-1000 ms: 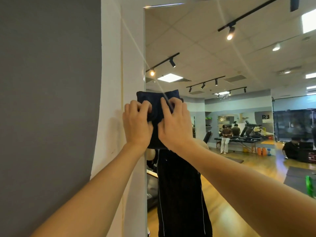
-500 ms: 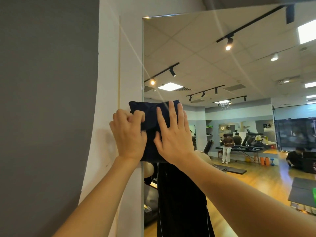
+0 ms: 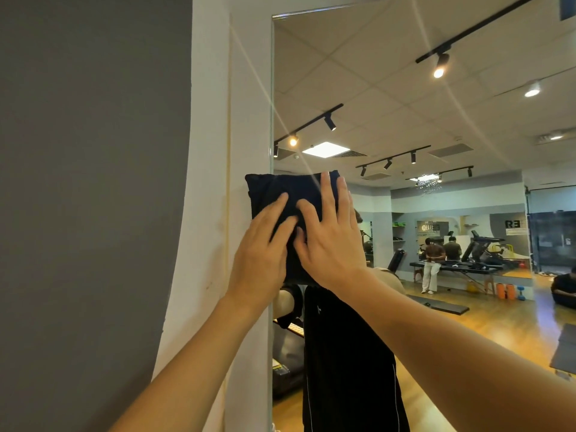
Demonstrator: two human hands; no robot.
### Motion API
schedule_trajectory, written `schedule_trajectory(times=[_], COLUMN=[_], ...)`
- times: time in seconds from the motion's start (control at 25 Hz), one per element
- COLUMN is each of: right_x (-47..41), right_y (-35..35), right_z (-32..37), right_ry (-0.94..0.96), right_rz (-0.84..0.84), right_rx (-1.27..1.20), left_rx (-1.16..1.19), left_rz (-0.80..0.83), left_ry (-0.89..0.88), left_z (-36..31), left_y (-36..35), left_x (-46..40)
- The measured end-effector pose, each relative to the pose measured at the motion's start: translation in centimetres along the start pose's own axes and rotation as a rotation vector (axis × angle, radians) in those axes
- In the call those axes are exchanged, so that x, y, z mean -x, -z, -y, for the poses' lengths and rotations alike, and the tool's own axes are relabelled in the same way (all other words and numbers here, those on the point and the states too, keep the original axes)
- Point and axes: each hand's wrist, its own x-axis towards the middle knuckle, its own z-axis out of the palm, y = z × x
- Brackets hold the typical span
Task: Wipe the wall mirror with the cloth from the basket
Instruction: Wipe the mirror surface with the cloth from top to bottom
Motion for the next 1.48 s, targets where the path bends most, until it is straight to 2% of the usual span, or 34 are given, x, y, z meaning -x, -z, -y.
schedule_trajectory(times=[0.12,0.28,0.48,0.8,1.12,1.48], right_x=[-0.1,0.1,-1.1,-12.2,-23.2,-32.1], right_y=[0.3,0.2,-0.4,0.7,3.4,5.4], right_z=[-0.2,-0.3,-1.0,-3.0,-5.1,-7.1], right_ry=[0.009,0.000,0.063,0.076,0.075,0.112], right_rz=[0.005,0.011,-0.040,-0.126,-0.127,-0.112], right_rx=[0.020,0.022,0.060,0.098,0.116,0.166], left_rx=[-0.181,-0.219,-0.278,-0.298,-0.313,-0.296], left_rz=[0.165,0.213,0.197,0.110,0.085,0.052], left_ry=[0.047,0.100,0.055,0.022,0.018,0.012], left_z=[0.1,0.9,1.3,4.0,6.6,8.3], left_y=[-0.2,-0.5,-1.8,-2.0,-1.4,-0.8], left_x=[-0.2,-1.6,-3.6,-15.0,-26.4,-34.6])
